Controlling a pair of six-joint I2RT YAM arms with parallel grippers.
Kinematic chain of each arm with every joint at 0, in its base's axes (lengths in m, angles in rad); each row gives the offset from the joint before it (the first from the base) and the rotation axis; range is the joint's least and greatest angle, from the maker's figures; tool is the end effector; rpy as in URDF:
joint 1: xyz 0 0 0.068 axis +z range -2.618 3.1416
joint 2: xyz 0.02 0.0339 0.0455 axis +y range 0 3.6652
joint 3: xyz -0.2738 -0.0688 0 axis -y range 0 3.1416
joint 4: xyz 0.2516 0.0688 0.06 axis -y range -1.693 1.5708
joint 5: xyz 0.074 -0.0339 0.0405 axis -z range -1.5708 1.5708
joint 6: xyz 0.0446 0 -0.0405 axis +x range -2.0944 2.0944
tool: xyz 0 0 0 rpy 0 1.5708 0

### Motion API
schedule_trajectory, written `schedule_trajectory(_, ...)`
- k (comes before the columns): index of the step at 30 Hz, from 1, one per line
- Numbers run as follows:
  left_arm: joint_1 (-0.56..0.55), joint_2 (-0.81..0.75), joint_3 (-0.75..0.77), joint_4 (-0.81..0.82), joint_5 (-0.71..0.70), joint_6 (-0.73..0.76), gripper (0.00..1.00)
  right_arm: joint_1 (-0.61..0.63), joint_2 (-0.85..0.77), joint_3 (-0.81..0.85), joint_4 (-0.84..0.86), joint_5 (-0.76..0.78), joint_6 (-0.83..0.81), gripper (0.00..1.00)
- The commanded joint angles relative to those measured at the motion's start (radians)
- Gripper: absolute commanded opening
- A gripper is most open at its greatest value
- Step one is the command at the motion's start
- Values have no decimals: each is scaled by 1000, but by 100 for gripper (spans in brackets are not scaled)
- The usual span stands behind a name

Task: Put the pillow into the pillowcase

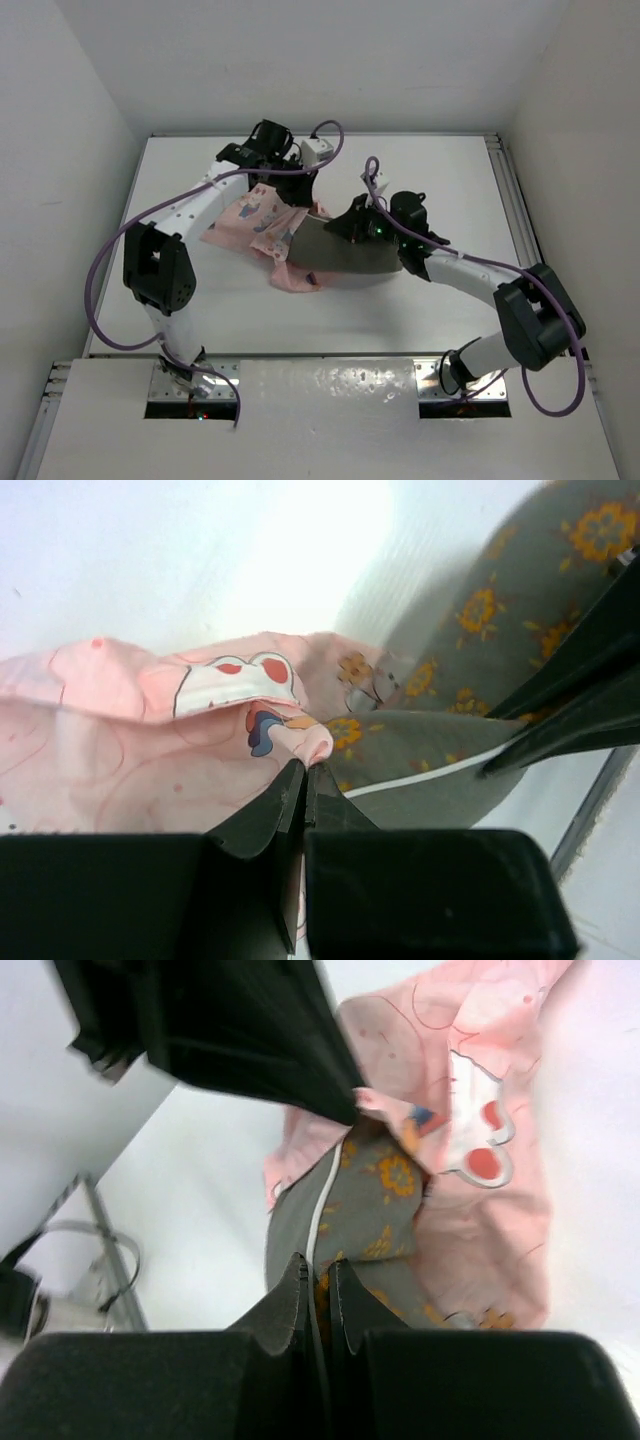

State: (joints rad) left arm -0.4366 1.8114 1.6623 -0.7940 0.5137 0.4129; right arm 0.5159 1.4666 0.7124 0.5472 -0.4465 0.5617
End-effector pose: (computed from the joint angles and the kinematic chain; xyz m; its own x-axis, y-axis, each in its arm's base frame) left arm 0.3616 -0.1929 0.3100 -0.4191 0.5812 -0.6975 0.8712 0.4738 -0.1287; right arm 0.2756 0.1784 0.2338 -0.5841 0.2210 -0.7810 -0.5925 0.5416 0.5964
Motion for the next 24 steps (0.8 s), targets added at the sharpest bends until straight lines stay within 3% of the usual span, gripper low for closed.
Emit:
schedule_trajectory(1, -19, -43, 19, 9, 80, 41, 0, 1, -35, -13, 201, 185, 73, 0)
schedule_trajectory(6, -70, -64, -82, 47, 106, 78, 4, -30, 93, 10, 244, 340, 286, 0)
schedule_trajectory(7, -70, -60, -85, 83, 95, 61, 11, -34, 116, 33, 232, 389, 302, 0)
schedule_trajectory(8, -64, -40, -82, 96, 86, 29, 30, -40, 161, 47, 209, 416, 308, 0)
schedule_trajectory(9, -57, -29, -60, 107, 59, 12, 40, -48, 179, 64, 174, 443, 317, 0)
schedule_trajectory(10, -51, -17, -38, 102, 43, 1, 48, -56, 199, 126, 54, 462, 316, 0)
schedule_trajectory(11, -31, 5, 3, 81, 25, -20, 59, -83, 233, 193, -93, 457, 290, 22)
schedule_trajectory(14, 15, -13, 24, 68, -35, -49, 65, -137, 253, 245, -222, 392, 140, 68)
schedule_trajectory(15, 24, -33, -10, 72, -55, -55, 66, -148, 238, 243, -257, 388, 112, 77)
schedule_trajectory(16, 45, -78, -38, 84, -85, -65, 66, -163, 224, 224, -262, 387, 80, 97)
schedule_trajectory(20, 104, -225, -240, 133, -304, -177, 88, -165, 149, 183, -271, 378, -116, 99)
schedule_trajectory(22, 143, -303, -382, 156, -310, -187, 90, -137, 133, 206, -328, 350, -195, 99)
schedule_trajectory(24, 159, -333, -479, 156, -249, -187, 83, -102, 138, 261, -439, 335, -323, 99)
